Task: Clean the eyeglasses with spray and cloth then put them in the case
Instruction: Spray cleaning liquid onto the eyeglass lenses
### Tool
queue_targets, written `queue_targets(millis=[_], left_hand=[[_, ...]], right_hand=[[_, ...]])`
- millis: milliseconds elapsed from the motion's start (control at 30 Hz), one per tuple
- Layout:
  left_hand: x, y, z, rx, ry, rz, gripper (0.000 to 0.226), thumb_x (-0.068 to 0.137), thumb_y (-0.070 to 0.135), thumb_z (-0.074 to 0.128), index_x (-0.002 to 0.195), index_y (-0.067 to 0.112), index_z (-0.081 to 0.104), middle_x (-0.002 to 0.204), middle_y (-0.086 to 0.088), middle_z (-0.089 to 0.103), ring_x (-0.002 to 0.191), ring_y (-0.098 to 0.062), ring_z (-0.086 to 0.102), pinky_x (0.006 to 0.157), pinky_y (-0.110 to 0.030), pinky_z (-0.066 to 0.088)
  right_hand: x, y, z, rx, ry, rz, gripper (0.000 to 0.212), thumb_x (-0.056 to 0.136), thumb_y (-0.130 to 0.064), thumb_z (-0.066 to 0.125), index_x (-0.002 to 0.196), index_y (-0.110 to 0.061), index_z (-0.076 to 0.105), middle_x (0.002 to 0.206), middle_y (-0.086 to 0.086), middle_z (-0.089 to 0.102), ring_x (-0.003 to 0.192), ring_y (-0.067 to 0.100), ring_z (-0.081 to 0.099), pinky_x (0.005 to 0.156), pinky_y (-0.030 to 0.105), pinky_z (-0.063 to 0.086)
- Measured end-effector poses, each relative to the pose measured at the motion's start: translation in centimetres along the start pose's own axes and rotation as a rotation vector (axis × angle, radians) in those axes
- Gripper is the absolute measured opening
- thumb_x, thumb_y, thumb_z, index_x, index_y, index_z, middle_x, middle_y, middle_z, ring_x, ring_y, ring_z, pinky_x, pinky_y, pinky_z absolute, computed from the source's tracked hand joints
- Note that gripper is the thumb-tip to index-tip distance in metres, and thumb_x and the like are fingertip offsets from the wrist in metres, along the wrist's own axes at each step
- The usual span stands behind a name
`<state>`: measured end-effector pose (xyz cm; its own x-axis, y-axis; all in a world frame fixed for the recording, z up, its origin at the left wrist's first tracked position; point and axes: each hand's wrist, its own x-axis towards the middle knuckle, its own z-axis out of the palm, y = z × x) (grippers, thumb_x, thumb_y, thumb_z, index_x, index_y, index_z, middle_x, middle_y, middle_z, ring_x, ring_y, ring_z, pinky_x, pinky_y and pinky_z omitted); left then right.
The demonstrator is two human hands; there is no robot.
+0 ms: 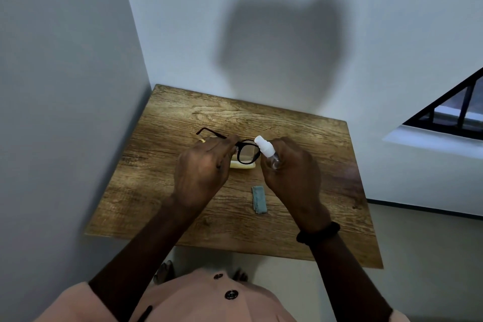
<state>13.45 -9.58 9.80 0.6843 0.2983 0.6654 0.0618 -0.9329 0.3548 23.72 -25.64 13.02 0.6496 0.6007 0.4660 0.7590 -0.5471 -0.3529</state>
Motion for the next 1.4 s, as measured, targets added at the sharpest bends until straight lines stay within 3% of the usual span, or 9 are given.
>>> queue_targets(millis=[167,267,333,500,767,933,1167,1300,1400], left_hand=[[0.0,0.6,-0.4,-0.246,0.006,-0.252,0.047,0.104,0.027,0.059,0.149,0.017,0.051,0.092,0.005,0.077,0.071,-0.010,0.070,0.063,-0.024,0.054],[-0.4,0.3,0.2,-0.373,-0.016,-0.447,0.035,0.103,0.027,0.061,0.138,0.019,0.062,0.090,0.009,0.076,0.079,-0.004,0.071,0.066,-0.023,0.056],[-0.8,0.4,1.0,-0.521,-0.085,-0.613,0.024,0.100,0.027,0.065,0.120,0.017,0.073,0.092,0.010,0.077,0.080,-0.001,0.072,0.065,-0.024,0.055],[-0.7,2.2,1.4,-1.065,-0.309,-0.995,0.022,0.100,0.023,0.063,0.120,0.019,0.071,0.101,-0.001,0.080,0.086,-0.015,0.077,0.060,-0.024,0.053],[-0.2,2.5,1.8,-1.336,-0.321,-1.027,0.026,0.096,0.018,0.065,0.121,0.016,0.070,0.111,-0.004,0.078,0.086,-0.012,0.073,0.063,-0.024,0.053],[-0.2,2.4,1.9,-1.521,-0.343,-1.005,0.036,0.087,0.024,0.065,0.121,0.014,0.070,0.103,-0.002,0.075,0.078,-0.007,0.067,0.061,-0.021,0.051],[0.3,2.1,2.1,-1.438,-0.186,-0.948,0.024,0.085,0.019,0.066,0.106,0.011,0.074,0.089,0.004,0.078,0.075,-0.004,0.068,0.055,-0.018,0.049],[0.7,1.5,2.3,-1.307,-0.011,-0.942,0.015,0.090,0.012,0.069,0.103,0.013,0.076,0.086,0.003,0.078,0.075,-0.007,0.067,0.057,-0.019,0.050],[0.7,0.8,2.2,-1.233,0.086,-0.937,0.015,0.094,0.008,0.068,0.105,0.011,0.076,0.084,0.002,0.077,0.073,-0.006,0.066,0.058,-0.020,0.051]], right_hand=[[0.7,2.2,-0.4,0.127,0.078,0.048,0.010,0.086,-0.020,0.075,0.086,-0.015,0.066,0.079,-0.006,0.063,0.063,0.014,0.058,0.051,0.034,0.048],[1.5,3.5,-0.8,0.468,0.095,0.155,0.006,0.089,-0.017,0.074,0.088,-0.014,0.070,0.081,0.002,0.073,0.073,0.022,0.070,0.065,0.045,0.057],[1.5,3.3,-1.2,0.650,0.090,0.197,0.006,0.088,-0.008,0.076,0.090,-0.010,0.071,0.081,-0.004,0.076,0.075,0.016,0.073,0.069,0.042,0.060],[1.0,2.2,-1.7,0.843,0.059,0.239,0.015,0.085,-0.002,0.076,0.092,-0.013,0.070,0.076,0.009,0.071,0.062,0.016,0.065,0.058,0.036,0.057],[0.6,1.6,-1.4,1.015,0.001,0.237,0.010,0.086,0.003,0.074,0.094,0.005,0.068,0.073,0.018,0.068,0.058,0.020,0.062,0.054,0.034,0.054],[0.5,1.5,-1.0,1.132,-0.030,0.258,0.025,0.084,-0.012,0.074,0.093,0.010,0.066,0.075,0.021,0.066,0.057,0.027,0.059,0.054,0.034,0.051],[0.6,0.9,-1.0,1.156,0.015,0.286,0.008,0.086,-0.012,0.073,0.092,-0.009,0.068,0.077,0.020,0.064,0.059,0.026,0.057,0.052,0.036,0.050],[0.2,0.9,-0.7,1.111,0.042,0.368,0.020,0.091,0.000,0.067,0.105,-0.003,0.054,0.077,0.006,0.061,0.060,0.021,0.058,0.051,0.035,0.051],[-0.3,1.2,-0.6,1.113,0.038,0.396,0.030,0.090,-0.006,0.067,0.112,-0.005,0.047,0.084,0.011,0.054,0.064,0.027,0.057,0.055,0.038,0.052]])
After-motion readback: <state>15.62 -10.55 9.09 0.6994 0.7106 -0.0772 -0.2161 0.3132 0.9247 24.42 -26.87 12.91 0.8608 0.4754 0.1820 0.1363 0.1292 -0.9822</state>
